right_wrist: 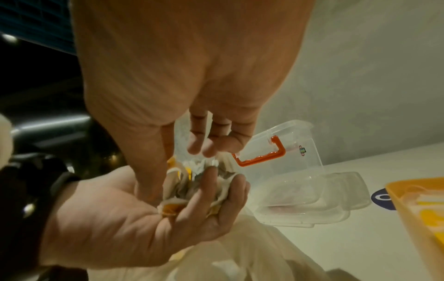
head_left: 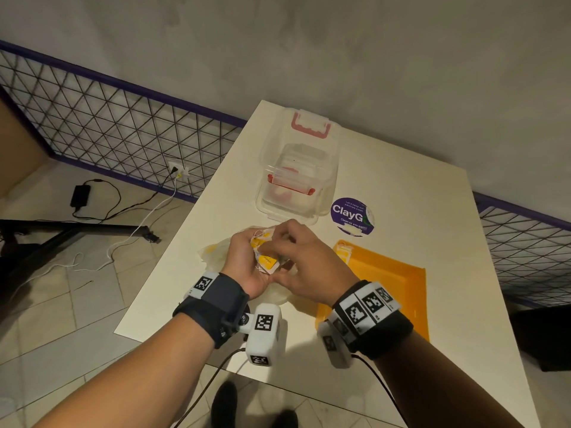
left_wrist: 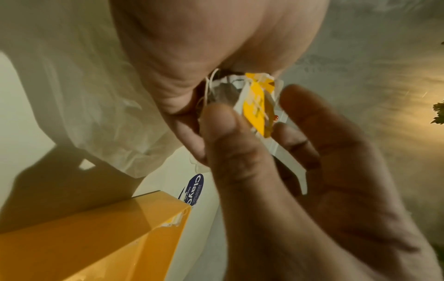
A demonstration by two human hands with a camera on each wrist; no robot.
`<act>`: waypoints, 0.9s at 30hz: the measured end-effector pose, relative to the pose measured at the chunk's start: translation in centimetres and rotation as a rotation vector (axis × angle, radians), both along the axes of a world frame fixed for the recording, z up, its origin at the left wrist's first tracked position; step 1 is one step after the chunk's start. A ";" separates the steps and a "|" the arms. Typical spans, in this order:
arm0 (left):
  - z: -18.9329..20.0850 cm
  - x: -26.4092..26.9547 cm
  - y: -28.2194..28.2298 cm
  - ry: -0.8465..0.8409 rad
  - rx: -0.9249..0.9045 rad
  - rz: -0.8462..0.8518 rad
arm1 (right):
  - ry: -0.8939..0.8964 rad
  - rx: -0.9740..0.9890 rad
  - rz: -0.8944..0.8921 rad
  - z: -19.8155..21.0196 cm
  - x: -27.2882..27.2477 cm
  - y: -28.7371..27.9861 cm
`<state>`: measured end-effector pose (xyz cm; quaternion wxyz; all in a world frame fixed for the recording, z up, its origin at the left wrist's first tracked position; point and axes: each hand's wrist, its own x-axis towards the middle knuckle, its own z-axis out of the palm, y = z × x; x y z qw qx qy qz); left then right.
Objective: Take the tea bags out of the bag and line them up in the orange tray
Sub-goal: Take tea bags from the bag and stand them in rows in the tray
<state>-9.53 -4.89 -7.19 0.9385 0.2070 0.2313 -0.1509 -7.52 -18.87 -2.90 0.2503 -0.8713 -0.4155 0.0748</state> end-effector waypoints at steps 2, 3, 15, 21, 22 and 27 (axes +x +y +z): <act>0.1 0.0 -0.1 -0.018 0.010 -0.002 | -0.012 -0.008 -0.012 -0.3 0.0 0.0; 0.2 0.0 -0.2 -0.019 0.009 0.003 | -0.015 0.000 -0.029 -0.4 -0.1 0.0; 0.1 -0.4 -0.3 0.039 0.083 -0.035 | 0.203 0.274 -0.376 0.3 0.9 -0.1; 0.3 -0.9 -0.3 0.019 0.103 -0.063 | 0.371 0.345 -0.518 1.7 1.6 -0.5; 0.3 -0.9 -0.3 0.023 0.104 -0.055 | 0.371 0.331 -0.519 2.0 1.7 -0.7; 0.3 -0.9 -0.1 0.042 0.135 -0.045 | 0.217 0.250 -0.537 3.6 2.7 -2.5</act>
